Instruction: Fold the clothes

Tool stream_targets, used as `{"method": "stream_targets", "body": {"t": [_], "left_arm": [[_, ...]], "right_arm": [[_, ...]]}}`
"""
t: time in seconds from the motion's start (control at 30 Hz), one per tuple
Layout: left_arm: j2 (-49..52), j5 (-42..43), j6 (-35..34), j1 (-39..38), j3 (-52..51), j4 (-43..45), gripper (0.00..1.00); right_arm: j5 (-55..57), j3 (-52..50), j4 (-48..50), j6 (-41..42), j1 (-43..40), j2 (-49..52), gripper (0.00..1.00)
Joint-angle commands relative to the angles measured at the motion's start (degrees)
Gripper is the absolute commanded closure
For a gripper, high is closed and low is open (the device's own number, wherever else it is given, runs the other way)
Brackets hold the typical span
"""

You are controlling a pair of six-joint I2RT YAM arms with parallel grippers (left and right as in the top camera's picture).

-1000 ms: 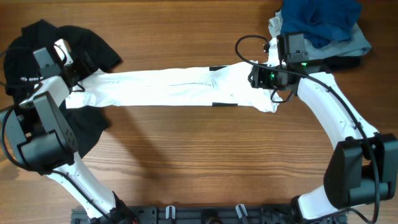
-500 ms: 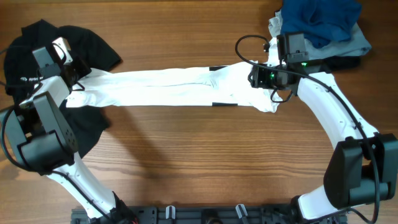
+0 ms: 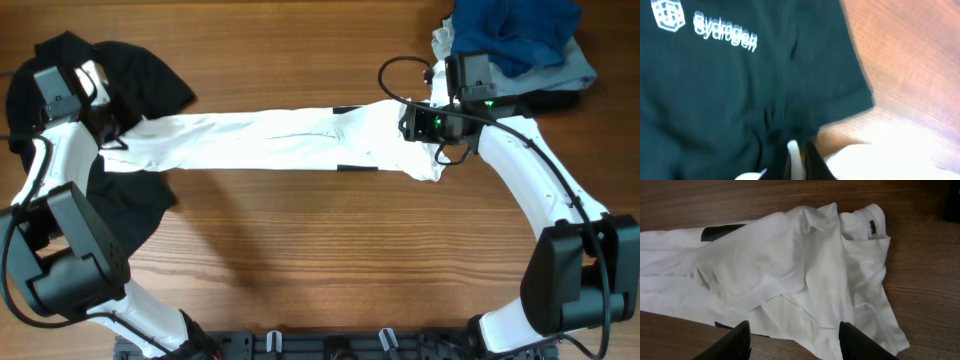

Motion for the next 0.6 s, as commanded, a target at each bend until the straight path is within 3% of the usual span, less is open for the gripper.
{"method": "stream_targets", "body": {"t": [0.0,0.13,0.27,0.43,0.57], "left_arm": [[-0.4,0.3,0.1,0.1,0.1,-4.0,0.94],[-1.7,0.3,0.1,0.2,0.1,-8.7,0.93],[-5.9,-0.1,0.3,0.2,0.1,-10.9,0.66],[-11.8,-5.6,0.3,0.2,0.1,-11.4,0.22],[-13.7,-8.0,3.9,0.2,0.1,-11.9,0.17]], "right_arm": [[-0.9,0.5,0.1,0.0,-0.1,0.5,0.43],[-0.9,0.5,0.1,-0.4,-0.1,0.5,0.43],[-0.9,0.5,0.1,-0.4,-0.1,0.5,0.43],[-0.9,0.5,0.1,-1.3,-0.1,0.5,0.43],[-1.0,0.5,-0.1,-1.3,-0.1,0.5,0.43]]}}
